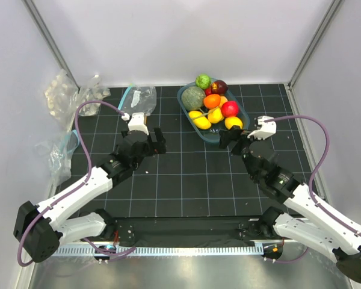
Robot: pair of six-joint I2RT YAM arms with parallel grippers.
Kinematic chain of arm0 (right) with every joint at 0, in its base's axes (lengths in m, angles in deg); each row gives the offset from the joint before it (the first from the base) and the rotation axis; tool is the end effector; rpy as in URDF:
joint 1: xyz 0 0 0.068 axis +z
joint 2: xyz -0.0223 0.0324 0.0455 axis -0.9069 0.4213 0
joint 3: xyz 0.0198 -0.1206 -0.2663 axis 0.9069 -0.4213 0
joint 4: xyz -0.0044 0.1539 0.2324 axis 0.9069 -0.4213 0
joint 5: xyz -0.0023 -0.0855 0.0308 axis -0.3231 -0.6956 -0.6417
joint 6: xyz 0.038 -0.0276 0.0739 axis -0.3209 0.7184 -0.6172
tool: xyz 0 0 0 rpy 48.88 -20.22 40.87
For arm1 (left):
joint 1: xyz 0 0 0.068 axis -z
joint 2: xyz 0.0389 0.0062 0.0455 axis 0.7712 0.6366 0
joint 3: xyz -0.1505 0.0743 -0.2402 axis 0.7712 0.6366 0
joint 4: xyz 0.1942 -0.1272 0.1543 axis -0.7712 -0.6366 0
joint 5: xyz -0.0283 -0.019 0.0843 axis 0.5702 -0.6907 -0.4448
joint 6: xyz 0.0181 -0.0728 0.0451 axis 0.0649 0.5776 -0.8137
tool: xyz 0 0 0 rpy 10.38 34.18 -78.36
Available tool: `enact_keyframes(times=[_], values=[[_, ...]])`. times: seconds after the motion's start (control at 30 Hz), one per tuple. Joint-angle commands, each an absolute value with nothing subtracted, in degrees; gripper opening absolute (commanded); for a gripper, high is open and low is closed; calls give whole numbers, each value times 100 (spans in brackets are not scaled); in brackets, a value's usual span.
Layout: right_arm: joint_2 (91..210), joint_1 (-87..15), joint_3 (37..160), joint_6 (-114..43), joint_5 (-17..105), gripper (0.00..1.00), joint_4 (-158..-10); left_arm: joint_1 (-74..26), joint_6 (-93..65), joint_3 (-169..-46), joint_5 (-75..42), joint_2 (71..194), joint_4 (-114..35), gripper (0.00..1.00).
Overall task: Place the food in the zip-top bag and seal the zipper
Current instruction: Pick up the zipper food storage bag at the center of the board.
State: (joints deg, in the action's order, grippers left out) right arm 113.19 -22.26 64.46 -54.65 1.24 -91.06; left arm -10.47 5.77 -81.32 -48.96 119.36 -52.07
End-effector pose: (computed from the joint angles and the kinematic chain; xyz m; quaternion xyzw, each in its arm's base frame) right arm 0.1888 0.1140 0.3374 0.0862 0.7501 0.1563 0.6367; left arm 0.2388 -0.1586 0.2850 -0.0449 0.8375 -0.1531 0.5226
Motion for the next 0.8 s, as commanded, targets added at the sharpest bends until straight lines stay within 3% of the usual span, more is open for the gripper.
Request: enact_keyframes(times=[0.0,0.5,0.77], values=[[11194,-2246,6384,-5389,30,100,-8814,-1065,546,-8155,-5088,11928,-4959,100],[11317,-2246,6349,-5249,83,100,-8683,-1065,1011,-8093,-6669,11752,-5574,97],[11273,-2237,6331,-5214,127,100,-8691,-1432,1942,-9209,-7364,12165,-7699,100]])
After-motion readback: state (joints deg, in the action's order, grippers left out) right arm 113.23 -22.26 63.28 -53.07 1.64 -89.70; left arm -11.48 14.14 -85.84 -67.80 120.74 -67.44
